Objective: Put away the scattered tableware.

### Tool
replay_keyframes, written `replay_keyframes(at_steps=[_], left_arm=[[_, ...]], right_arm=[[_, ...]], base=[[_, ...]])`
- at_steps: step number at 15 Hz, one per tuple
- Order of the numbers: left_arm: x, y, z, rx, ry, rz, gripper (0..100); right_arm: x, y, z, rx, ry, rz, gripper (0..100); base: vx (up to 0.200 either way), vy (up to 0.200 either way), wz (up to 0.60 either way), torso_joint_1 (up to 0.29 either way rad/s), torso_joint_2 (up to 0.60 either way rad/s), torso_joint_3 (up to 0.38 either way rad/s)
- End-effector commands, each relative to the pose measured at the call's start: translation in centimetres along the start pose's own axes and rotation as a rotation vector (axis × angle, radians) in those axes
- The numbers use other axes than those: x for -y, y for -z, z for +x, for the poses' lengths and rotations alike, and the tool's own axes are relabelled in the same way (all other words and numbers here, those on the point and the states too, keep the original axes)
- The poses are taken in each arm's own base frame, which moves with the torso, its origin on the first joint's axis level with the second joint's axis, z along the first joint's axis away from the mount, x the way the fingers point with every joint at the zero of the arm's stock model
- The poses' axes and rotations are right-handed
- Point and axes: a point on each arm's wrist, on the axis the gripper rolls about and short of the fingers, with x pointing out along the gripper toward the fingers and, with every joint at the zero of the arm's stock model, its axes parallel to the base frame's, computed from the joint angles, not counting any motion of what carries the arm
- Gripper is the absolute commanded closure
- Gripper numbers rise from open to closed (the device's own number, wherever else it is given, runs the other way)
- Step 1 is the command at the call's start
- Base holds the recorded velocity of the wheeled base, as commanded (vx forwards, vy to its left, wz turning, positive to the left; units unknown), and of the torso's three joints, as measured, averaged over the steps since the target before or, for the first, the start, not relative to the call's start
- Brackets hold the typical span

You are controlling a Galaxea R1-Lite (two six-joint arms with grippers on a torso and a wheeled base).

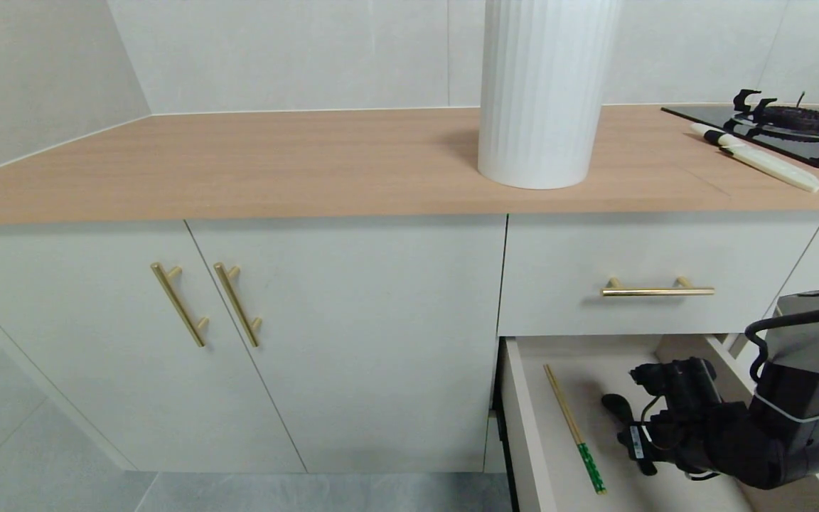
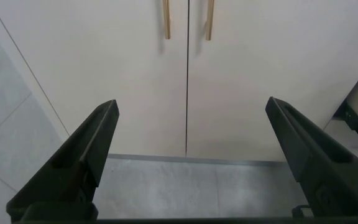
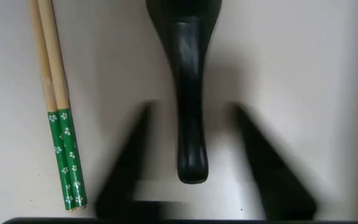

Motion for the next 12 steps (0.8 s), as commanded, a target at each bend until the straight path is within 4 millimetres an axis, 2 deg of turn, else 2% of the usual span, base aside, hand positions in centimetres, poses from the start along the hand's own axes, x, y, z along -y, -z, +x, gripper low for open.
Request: replay_keyframes(at_steps=[1, 4, 5, 7, 10, 11, 12], left_arm=[[0.0, 0.0, 0.0, 0.0, -0.001, 0.0, 0], [0.0, 0.0, 0.0, -0.002, -0.001, 0.0, 0], [0.0, 0.0, 0.0, 0.0, -0.001, 0.0, 0], [0.0, 0.0, 0.0, -0.002, -0.001, 0.0, 0], [0.0, 0.0, 0.0, 0.0, -0.001, 0.0, 0], [0.0, 0.0, 0.0, -0.002, -0.001, 0.0, 0], [0.0, 0.0, 0.0, 0.0, -0.001, 0.0, 0]], right_arm=[[0.1, -0.7, -1.0, 0.033, -0.003, 0.005, 0], [0.5, -2.6, -5.7, 0.154, -0.004, 0.022, 0], [0.8, -3.4, -8.5, 0.178, -0.007, 0.025, 0], [1.4, -4.8, -12.0, 0.174, 0.002, 0.035, 0], [1.7, -6.1, -15.7, 0.179, -0.006, 0.089, 0], [1.9, -6.6, -18.1, 0.166, -0.015, 0.097, 0], [2.1, -6.8, -19.6, 0.148, -0.014, 0.108, 0]], base=[[0.0, 0.0, 0.0, 0.0, 0.0, 0.0], [0.0, 0.0, 0.0, 0.0, 0.0, 0.0], [0.0, 0.0, 0.0, 0.0, 0.0, 0.0], [0.0, 0.0, 0.0, 0.0, 0.0, 0.0], [0.0, 0.0, 0.0, 0.0, 0.0, 0.0], [0.0, 0.0, 0.0, 0.0, 0.0, 0.0], [0.0, 0.0, 0.0, 0.0, 0.0, 0.0]])
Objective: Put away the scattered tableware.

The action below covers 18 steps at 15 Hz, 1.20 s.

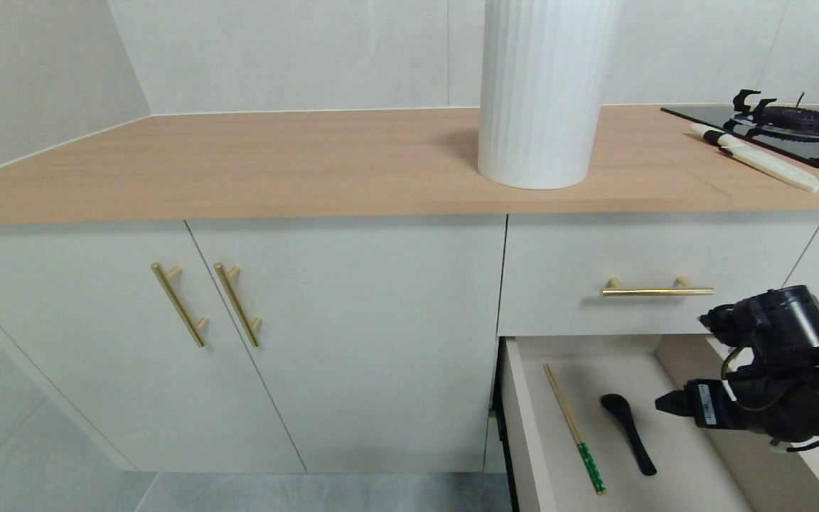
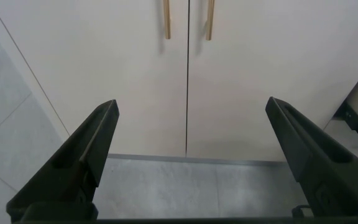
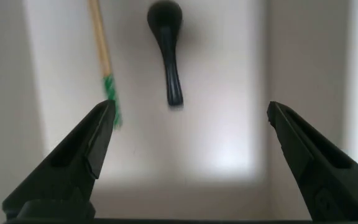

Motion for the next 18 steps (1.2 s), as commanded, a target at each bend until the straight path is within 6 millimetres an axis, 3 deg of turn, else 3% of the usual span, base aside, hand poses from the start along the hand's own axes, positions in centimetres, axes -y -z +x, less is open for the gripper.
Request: replay_keyframes(at_steps=[1, 6, 8, 15, 18], left_arm=[[0.0, 0.0, 0.0, 0.0, -0.001, 0.0, 0], [0.0, 0.0, 0.0, 0.0, -0.001, -0.002, 0], [0.0, 0.0, 0.0, -0.001, -0.001, -0.002, 0], [0.0, 0.0, 0.0, -0.001, -0.002, -0.002, 0], [0.0, 0.0, 0.0, -0.001, -0.001, -0.002, 0]], right_arm=[[0.3, -2.4, -6.1, 0.147, -0.043, 0.06, 0], [0.3, -2.1, -10.3, 0.137, -0.083, 0.067, 0], [0.2, -1.9, -11.6, 0.142, -0.115, 0.054, 0], [-0.5, -0.8, -11.8, 0.073, -0.128, -0.003, 0], [-1.1, -0.4, -11.3, 0.025, -0.132, -0.034, 0]], base=[[0.0, 0.0, 0.0, 0.0, 0.0, 0.0], [0.0, 0.0, 0.0, 0.0, 0.0, 0.0], [-0.2, 0.0, 0.0, 0.002, 0.0, 0.007], [-0.2, 0.0, 0.0, 0.004, 0.01, 0.002], [0.0, 0.0, 0.0, 0.0, 0.0, 0.0]])
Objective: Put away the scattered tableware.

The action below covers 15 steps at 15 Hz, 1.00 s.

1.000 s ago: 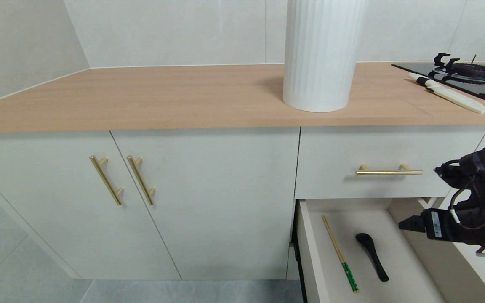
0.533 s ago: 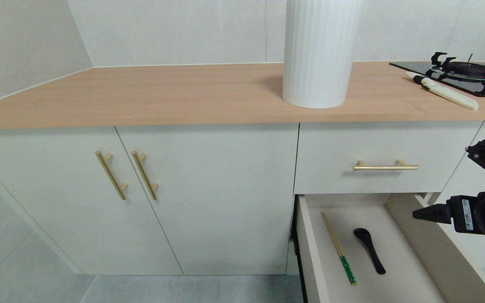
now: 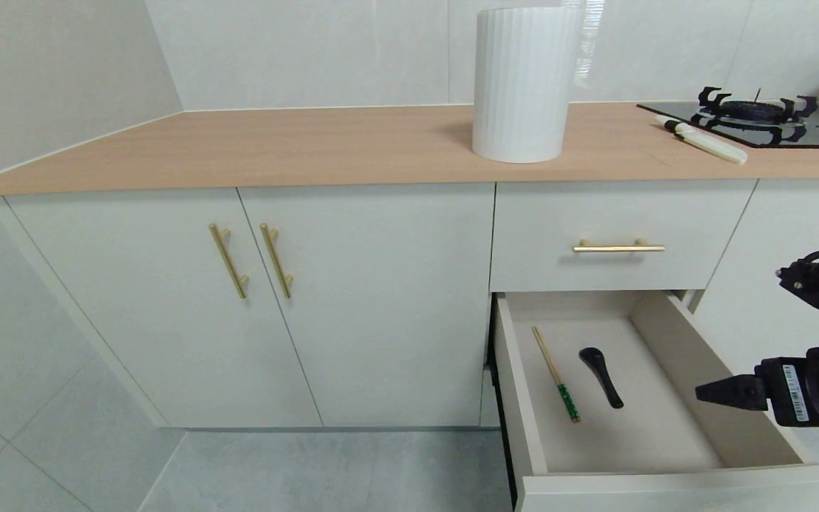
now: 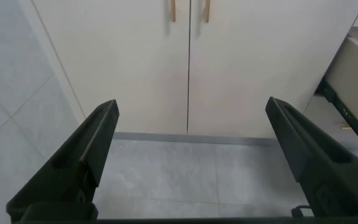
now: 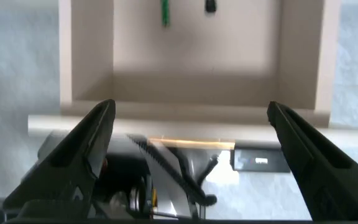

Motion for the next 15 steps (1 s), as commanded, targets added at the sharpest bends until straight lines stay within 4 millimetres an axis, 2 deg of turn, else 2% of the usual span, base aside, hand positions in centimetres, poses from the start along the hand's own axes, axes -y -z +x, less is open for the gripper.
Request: replay_keyframes(at_steps=[1, 3, 4, 5, 6, 9, 11, 15], left_arm=[[0.0, 0.0, 0.0, 0.001, 0.0, -0.001, 0], [0.0, 0.0, 0.0, -0.001, 0.0, -0.001, 0], [0.0, 0.0, 0.0, -0.001, 0.0, -0.001, 0], [0.0, 0.0, 0.0, -0.001, 0.0, -0.001, 0], [0.0, 0.0, 0.0, -0.001, 0.0, -0.001, 0], [0.0, 0.0, 0.0, 0.001, 0.0, -0.001, 0], [0.0, 0.0, 0.0, 0.001, 0.0, -0.001, 0], [0.0, 0.0, 0.0, 0.001, 0.0, -0.001, 0]], right_arm=[[-0.5, 0.4, 0.9, -0.074, 0.007, -0.026, 0], [-1.0, 1.0, 1.6, -0.159, 0.014, -0.061, 0], [-1.6, 1.4, 2.8, -0.23, 0.017, -0.093, 0], [-1.7, 1.4, 2.9, -0.232, 0.019, -0.095, 0], [-2.3, 1.9, 4.4, -0.311, 0.033, -0.117, 0], [-3.3, 3.2, 5.3, -0.451, 0.054, -0.179, 0], [-3.6, 3.6, 7.0, -0.522, 0.08, -0.187, 0], [-4.0, 3.5, 8.9, -0.567, 0.111, -0.16, 0]], base=[[0.0, 0.0, 0.0, 0.0, 0.0, 0.0], [0.0, 0.0, 0.0, 0.0, 0.0, 0.0], [0.0, 0.0, 0.0, 0.0, 0.0, 0.0], [0.0, 0.0, 0.0, 0.0, 0.0, 0.0], [0.0, 0.0, 0.0, 0.0, 0.0, 0.0], [0.0, 0.0, 0.0, 0.0, 0.0, 0.0], [0.0, 0.0, 0.0, 0.0, 0.0, 0.0], [0.0, 0.0, 0.0, 0.0, 0.0, 0.0]])
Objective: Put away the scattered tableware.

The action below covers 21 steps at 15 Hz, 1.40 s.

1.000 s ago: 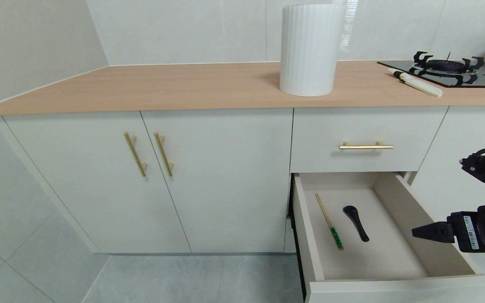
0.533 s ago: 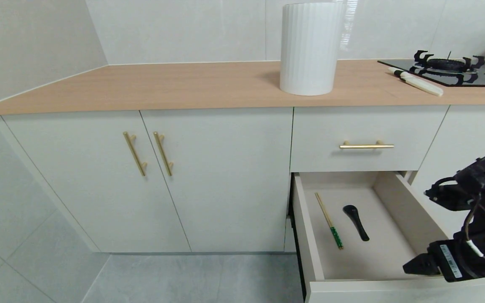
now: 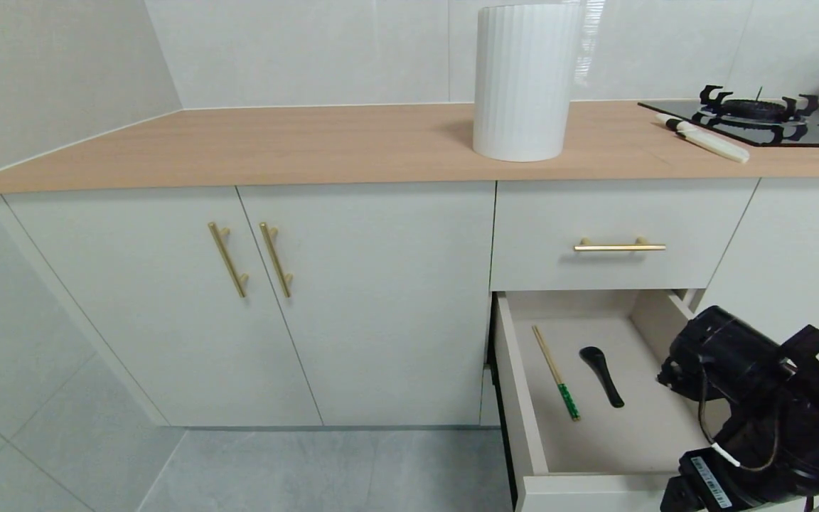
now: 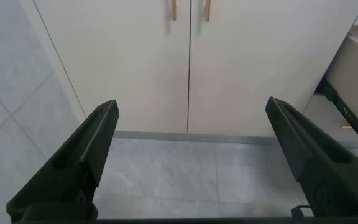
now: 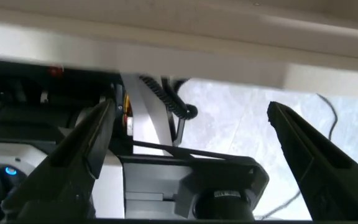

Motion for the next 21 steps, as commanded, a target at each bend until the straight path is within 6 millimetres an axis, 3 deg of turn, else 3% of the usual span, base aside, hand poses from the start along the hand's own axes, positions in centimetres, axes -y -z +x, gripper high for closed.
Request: replay_keyframes(at_steps=[1, 6, 15, 21], left_arm=[[0.0, 0.0, 0.0, -0.001, 0.001, 0.0, 0], [0.0, 0.0, 0.0, 0.001, -0.001, 0.0, 0], [0.0, 0.0, 0.0, -0.001, -0.001, 0.0, 0], [0.0, 0.0, 0.0, 0.001, -0.001, 0.0, 0]], right_arm=[[-0.1, -0.7, 1.3, -0.041, 0.017, 0.018, 0], [1.6, -3.0, 3.4, -0.011, 0.034, 0.143, 0], [3.2, -6.2, 6.5, 0.222, 0.024, 0.248, 0], [4.3, -11.7, 6.5, 0.398, 0.018, 0.21, 0]], base=[[0.0, 0.0, 0.0, 0.0, 0.0, 0.0], [0.0, 0.0, 0.0, 0.0, 0.0, 0.0], [0.0, 0.0, 0.0, 0.0, 0.0, 0.0], [0.0, 0.0, 0.0, 0.0, 0.0, 0.0]])
